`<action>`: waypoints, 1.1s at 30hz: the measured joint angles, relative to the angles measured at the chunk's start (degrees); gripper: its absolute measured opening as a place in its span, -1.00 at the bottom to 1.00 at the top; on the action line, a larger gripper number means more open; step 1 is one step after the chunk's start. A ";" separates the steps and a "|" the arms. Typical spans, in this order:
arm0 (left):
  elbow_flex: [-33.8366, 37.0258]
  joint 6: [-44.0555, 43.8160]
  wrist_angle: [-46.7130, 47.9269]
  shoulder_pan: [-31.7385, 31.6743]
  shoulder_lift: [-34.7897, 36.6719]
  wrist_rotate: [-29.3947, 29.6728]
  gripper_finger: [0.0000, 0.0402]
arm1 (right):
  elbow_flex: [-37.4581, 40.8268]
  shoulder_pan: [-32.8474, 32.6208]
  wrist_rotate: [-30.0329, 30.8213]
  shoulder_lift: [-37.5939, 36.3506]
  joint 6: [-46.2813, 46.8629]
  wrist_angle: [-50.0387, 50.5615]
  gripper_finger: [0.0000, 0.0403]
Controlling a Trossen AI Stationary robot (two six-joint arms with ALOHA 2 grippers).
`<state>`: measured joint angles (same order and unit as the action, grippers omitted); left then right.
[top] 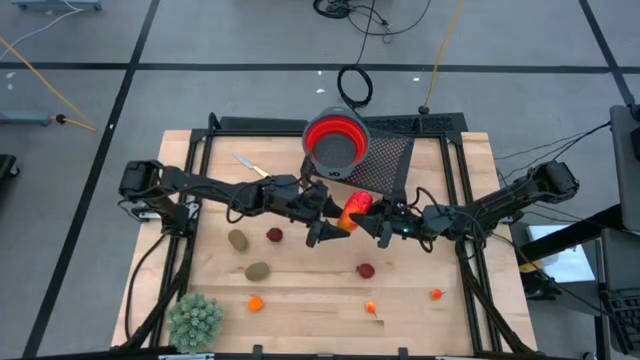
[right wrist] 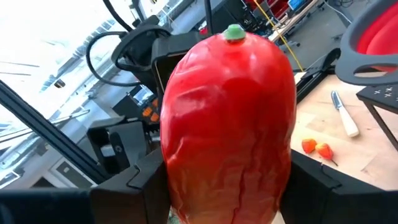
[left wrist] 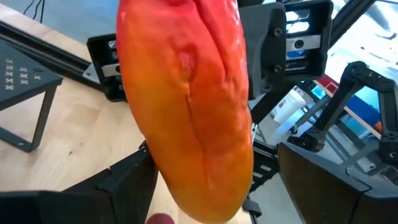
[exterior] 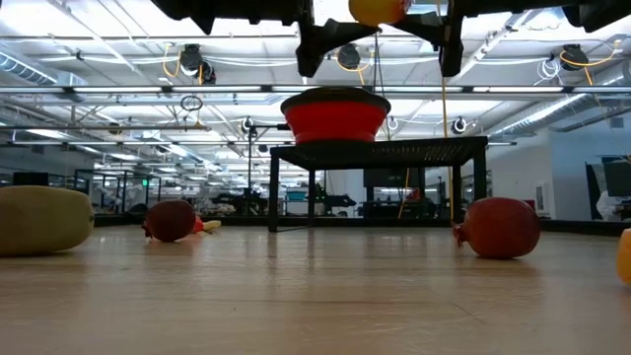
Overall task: Pick & Place Fruit
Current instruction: Put the mango into the strainer bowl on the shelf
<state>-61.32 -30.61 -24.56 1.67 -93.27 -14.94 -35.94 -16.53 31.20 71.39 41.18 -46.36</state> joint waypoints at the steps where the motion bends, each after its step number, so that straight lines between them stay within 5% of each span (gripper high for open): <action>1: 0.00 -0.22 -0.20 -0.20 -0.09 -0.02 0.60 | 0.00 0.03 0.31 0.06 -0.08 -0.09 0.07; 9: -0.02 -1.01 -2.18 -0.55 -0.85 0.01 0.51 | 0.00 0.35 0.48 0.05 -0.06 -1.12 0.07; 21: -0.02 -1.30 -1.75 -1.33 -0.85 -0.04 -0.09 | 0.00 0.35 0.29 0.01 -0.39 -1.02 0.20; 33: -0.07 -2.49 0.55 -1.39 -0.83 -2.13 -0.01 | 0.07 0.41 -2.69 0.05 -2.15 -0.25 0.30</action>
<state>-61.39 -33.10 -24.01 0.28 -94.11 -17.07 -35.88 -16.13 28.51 71.44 39.03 -46.60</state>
